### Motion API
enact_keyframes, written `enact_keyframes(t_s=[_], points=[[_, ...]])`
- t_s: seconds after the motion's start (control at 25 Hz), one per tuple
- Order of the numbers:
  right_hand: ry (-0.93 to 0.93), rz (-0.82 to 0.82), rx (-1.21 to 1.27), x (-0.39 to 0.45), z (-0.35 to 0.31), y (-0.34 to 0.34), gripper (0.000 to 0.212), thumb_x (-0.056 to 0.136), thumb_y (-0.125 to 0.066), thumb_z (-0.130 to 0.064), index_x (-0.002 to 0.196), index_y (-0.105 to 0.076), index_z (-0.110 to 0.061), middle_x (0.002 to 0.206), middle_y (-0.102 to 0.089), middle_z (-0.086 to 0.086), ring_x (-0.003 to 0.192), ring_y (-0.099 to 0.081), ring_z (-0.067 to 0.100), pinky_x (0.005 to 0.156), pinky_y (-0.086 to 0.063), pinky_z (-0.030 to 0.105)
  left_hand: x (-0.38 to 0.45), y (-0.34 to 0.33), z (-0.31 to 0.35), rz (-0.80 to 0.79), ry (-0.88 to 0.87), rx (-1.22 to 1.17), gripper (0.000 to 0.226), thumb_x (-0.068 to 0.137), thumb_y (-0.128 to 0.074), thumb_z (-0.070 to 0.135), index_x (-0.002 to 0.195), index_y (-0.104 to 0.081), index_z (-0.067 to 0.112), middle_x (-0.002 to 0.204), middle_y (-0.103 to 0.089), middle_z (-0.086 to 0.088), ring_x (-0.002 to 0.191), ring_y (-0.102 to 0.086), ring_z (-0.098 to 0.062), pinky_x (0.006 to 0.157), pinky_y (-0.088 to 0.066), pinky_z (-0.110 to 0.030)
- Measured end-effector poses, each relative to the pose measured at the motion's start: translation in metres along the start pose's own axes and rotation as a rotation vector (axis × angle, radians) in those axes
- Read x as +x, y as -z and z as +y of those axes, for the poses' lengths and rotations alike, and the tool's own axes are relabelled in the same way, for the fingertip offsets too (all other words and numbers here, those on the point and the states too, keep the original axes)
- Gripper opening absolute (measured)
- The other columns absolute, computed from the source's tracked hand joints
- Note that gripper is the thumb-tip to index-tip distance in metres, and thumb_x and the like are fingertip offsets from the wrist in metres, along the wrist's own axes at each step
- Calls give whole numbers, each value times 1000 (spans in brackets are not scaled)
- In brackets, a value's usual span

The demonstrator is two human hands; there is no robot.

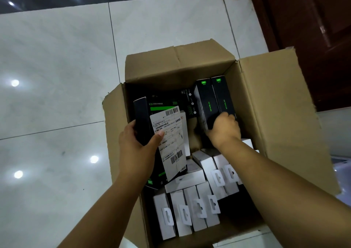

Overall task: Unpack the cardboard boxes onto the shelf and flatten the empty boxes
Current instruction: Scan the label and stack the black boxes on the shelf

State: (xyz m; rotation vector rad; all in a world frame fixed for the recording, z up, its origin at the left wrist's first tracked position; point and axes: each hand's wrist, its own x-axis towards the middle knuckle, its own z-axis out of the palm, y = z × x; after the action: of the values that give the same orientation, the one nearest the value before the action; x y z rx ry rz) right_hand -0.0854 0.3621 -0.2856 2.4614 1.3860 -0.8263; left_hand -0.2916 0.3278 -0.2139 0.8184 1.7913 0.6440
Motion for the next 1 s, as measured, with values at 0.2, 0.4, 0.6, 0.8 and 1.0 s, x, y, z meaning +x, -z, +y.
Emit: enact_keyframes(t_s=[0.2, 0.4, 0.6, 0.8, 1.0], points=[[10, 90, 209, -8, 16, 19, 50, 82, -72, -27, 117, -52, 2, 120, -50, 23, 107, -53, 42, 89, -49, 44, -14, 3, 12, 1, 1, 6, 63, 87, -65, 27, 141, -32, 27, 126, -53, 3, 105, -62, -22, 69, -54, -32], [75, 170, 381, -27, 21, 55, 42, 81, -66, -26, 113, -58, -1, 110, -61, 19, 95, -60, 37, 80, -54, 43, -36, 9, 31, 8, -11, -5, 57, 89, -64, 25, 137, -33, 27, 121, -55, 5, 105, -62, -24, 80, -57, -44], [23, 119, 708, -58, 33, 91, 41, 87, -67, -21, 122, -57, -1, 111, -64, 6, 91, -64, 22, 70, -45, 18, -67, 17, 49, 30, -33, -9, 53, 89, -64, 26, 133, -35, 27, 114, -54, 10, 100, -63, -21, 77, -56, -43], [-13, 29, 958, -101, 55, 112, 32, 86, -69, -21, 109, -63, 1, 97, -69, 13, 80, -63, 22, 70, -50, 28, -105, 24, 67, 57, -66, -15, 54, 89, -64, 24, 135, -35, 24, 112, -53, 10, 96, -60, -18, 79, -55, -43], [-26, -30, 1133, -154, 83, 128, 14, 88, -67, -12, 76, -60, -11, 74, -67, 5, 70, -66, 20, 75, -55, 39, -145, 28, 80, 57, -86, -3, 53, 91, -63, 24, 136, -36, 23, 113, -52, 10, 94, -58, -16, 69, -51, -30]])
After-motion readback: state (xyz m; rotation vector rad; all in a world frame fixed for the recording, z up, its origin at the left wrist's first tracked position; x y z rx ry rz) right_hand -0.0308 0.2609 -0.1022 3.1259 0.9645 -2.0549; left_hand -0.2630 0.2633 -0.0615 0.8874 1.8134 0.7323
